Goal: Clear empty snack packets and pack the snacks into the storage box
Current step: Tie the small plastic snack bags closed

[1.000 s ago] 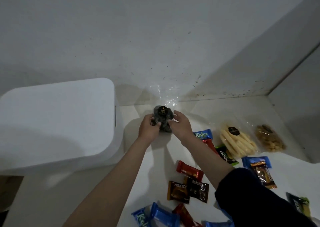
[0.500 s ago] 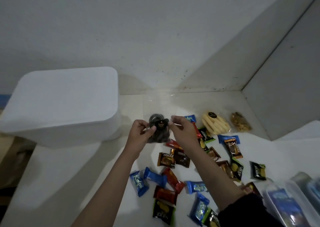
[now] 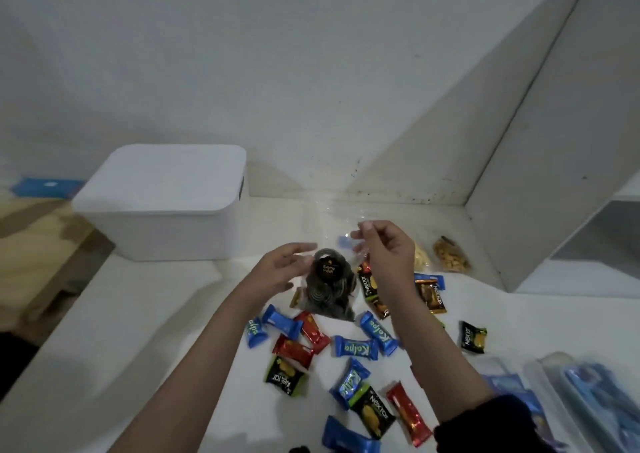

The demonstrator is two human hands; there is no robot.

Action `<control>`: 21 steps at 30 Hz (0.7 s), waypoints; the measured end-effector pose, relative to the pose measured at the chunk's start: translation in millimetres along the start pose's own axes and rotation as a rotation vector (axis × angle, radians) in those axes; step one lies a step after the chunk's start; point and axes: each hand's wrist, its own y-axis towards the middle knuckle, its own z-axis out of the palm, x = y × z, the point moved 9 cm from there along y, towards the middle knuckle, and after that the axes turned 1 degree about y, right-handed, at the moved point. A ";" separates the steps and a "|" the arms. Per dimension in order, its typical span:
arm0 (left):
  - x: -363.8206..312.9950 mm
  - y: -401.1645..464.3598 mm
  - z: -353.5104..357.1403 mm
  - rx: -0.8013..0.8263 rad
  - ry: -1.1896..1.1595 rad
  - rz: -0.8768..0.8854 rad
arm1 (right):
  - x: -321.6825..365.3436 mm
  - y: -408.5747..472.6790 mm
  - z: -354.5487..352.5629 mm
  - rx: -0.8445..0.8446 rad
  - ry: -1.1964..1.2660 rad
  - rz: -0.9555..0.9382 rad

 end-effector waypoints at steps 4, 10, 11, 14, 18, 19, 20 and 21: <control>-30.3 -6.0 -1.6 -0.213 -0.141 0.129 | 12.5 -9.6 -13.9 0.043 -0.013 -0.035; -50.3 -3.1 6.0 -0.378 -0.220 0.226 | 15.2 -8.4 -26.4 0.077 0.058 -0.014; -50.1 -2.5 5.9 -0.401 -0.226 0.229 | 14.2 -9.0 -26.8 0.092 0.067 -0.011; -50.6 -2.5 4.6 -0.457 -0.228 0.238 | 10.9 -8.3 -28.5 0.118 0.090 -0.010; -52.6 -2.2 1.4 -0.482 -0.201 0.249 | 11.0 -4.6 -28.6 0.143 0.092 -0.017; -53.6 -1.7 0.7 -0.486 -0.193 0.254 | 12.0 -4.0 -27.9 0.150 0.086 -0.019; -55.0 -1.0 0.3 -0.489 -0.182 0.263 | 13.2 -3.1 -27.1 0.157 0.076 -0.027; -57.5 -0.6 0.5 -0.490 -0.168 0.277 | 14.5 -2.3 -26.7 0.165 0.060 -0.041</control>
